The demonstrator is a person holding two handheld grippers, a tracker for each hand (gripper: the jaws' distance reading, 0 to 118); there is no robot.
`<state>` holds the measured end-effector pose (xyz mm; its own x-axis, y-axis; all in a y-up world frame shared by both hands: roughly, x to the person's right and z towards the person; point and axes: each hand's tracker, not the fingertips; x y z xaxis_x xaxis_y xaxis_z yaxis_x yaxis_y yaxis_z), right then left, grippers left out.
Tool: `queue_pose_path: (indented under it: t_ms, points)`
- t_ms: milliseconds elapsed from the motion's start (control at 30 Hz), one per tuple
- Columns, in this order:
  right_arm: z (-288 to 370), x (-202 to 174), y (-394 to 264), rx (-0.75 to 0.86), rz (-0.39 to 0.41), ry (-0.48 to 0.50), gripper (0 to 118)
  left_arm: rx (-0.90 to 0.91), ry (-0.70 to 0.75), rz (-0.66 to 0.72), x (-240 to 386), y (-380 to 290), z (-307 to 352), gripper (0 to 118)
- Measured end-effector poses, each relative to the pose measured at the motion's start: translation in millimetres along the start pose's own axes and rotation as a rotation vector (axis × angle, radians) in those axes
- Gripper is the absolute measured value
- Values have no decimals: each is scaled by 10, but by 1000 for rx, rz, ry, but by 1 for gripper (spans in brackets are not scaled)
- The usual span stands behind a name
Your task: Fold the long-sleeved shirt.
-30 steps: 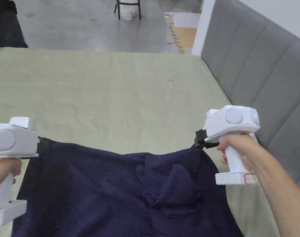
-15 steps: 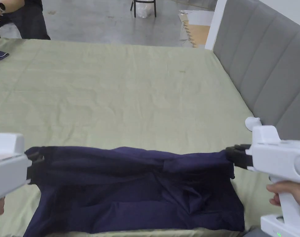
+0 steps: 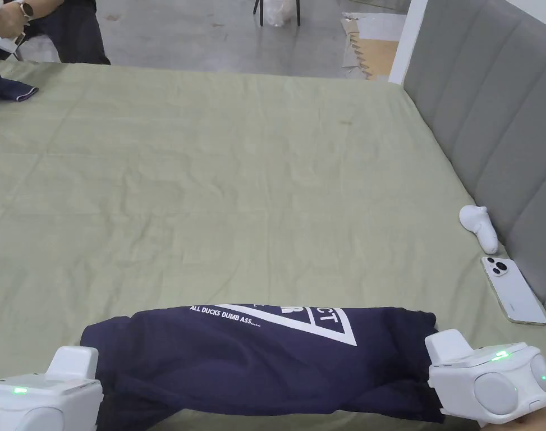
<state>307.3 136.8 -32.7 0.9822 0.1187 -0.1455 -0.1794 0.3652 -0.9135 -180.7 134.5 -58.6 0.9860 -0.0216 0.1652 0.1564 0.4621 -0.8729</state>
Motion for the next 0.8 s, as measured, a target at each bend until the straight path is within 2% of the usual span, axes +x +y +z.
queue_pose_path:
  t_ms: [33, 67, 100, 133, 167, 200, 267, 300, 333, 367, 400, 467, 567, 600, 633, 700, 800]
  points:
    - [34, 4, 22, -1, -3, 0, 13, 30, -8, 17, -40, 3, 33, 42]
    - [158, -21, 13, 12, -9, -17, 32, 62, -11, 23, -71, 9, 94, 72]
    - [274, -35, 39, 40, -14, -47, 73, 67, -3, 27, -99, 29, 169, 106]
    - [401, -48, 64, 83, -24, -70, 101, 67, 6, 28, -72, 42, 317, 109]
    - [539, -66, 100, 137, -38, -47, 114, 64, -17, 40, -116, 86, 468, 104]
    - [708, -97, 99, 204, -48, -23, 114, 146, -42, 56, -153, 183, 613, 103]
    - [910, -176, 217, 299, -61, -4, 109, 215, -47, 112, -137, 285, 813, 101]
    - [981, -228, 283, 323, -76, -7, 85, 235, -45, 130, -136, 367, 890, 90]
    - [1031, -270, 329, 331, -81, 9, 47, 247, -44, 129, -131, 432, 951, 67]
    - [1069, -318, 365, 361, -75, 17, 0, 269, -34, 123, -118, 483, 1001, 26]
    - [1075, -375, 400, 382, -63, 3, 0, 310, -21, 108, -68, 470, 1023, 6]
    - [1032, -437, 430, 392, -85, -15, 0, 322, 23, 97, -54, 540, 989, 4]
    - [1060, -482, 397, 397, -112, 45, 0, 293, -109, 166, -170, 529, 947, 4]
    - [1080, -480, 394, 404, -120, 64, 0, 299, -140, 228, -275, 529, 902, 11]
    - [1088, -481, 362, 402, -124, 79, 0, 285, -196, 287, -388, 518, 842, 32]
    - [1095, -490, 324, 393, -123, 89, 1, 189, -286, 382, -666, 422, 626, 109]
    - [1091, -501, 283, 372, -105, 80, 1, 88, -446, 540, -1095, 266, 267, 107]
